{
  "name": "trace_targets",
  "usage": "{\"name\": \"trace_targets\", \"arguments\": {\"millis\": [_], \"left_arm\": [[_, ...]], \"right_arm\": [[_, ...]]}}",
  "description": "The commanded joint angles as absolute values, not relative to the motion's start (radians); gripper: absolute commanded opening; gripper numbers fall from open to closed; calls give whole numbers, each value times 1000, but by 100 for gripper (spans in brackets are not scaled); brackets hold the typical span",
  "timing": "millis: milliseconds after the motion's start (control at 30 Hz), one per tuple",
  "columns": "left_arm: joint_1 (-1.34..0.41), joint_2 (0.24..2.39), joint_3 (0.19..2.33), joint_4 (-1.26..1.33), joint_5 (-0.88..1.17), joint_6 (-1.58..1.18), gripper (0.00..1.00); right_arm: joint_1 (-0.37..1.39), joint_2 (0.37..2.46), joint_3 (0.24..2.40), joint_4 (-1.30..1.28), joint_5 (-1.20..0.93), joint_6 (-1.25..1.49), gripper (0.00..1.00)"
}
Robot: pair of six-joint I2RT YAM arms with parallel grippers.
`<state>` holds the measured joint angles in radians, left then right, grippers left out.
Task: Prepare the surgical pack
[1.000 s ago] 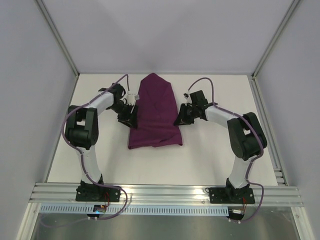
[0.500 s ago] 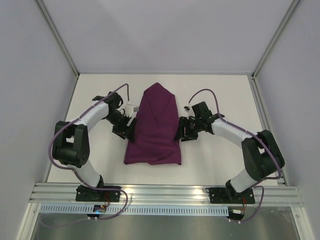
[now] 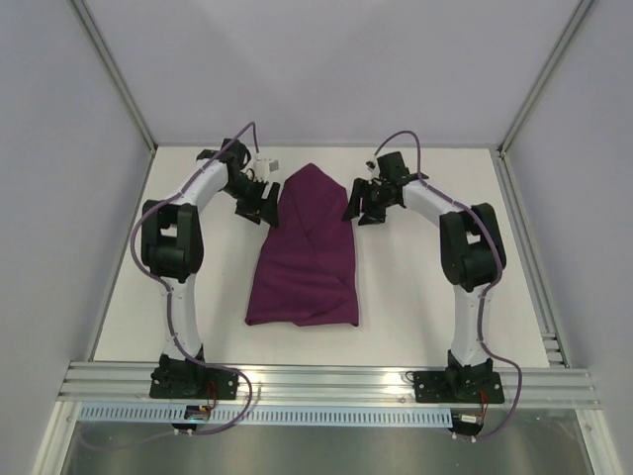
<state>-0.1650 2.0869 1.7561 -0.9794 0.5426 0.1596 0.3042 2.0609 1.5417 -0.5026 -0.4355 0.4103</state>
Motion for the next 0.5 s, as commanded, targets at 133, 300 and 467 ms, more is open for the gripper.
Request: {"name": "trace_targets", "arguments": {"millis": [133, 300, 467], "left_arm": [[-181, 2297, 1948, -1023, 551, 92, 79], [-193, 2404, 2045, -1046, 583, 68, 68], [-202, 2450, 2103, -1029, 661, 49, 59]], "right_arm": [[311, 2272, 1723, -526, -468, 443, 51], [313, 2319, 1750, -457, -502, 479, 35], [308, 2339, 1798, -430, -494, 489, 22]]}}
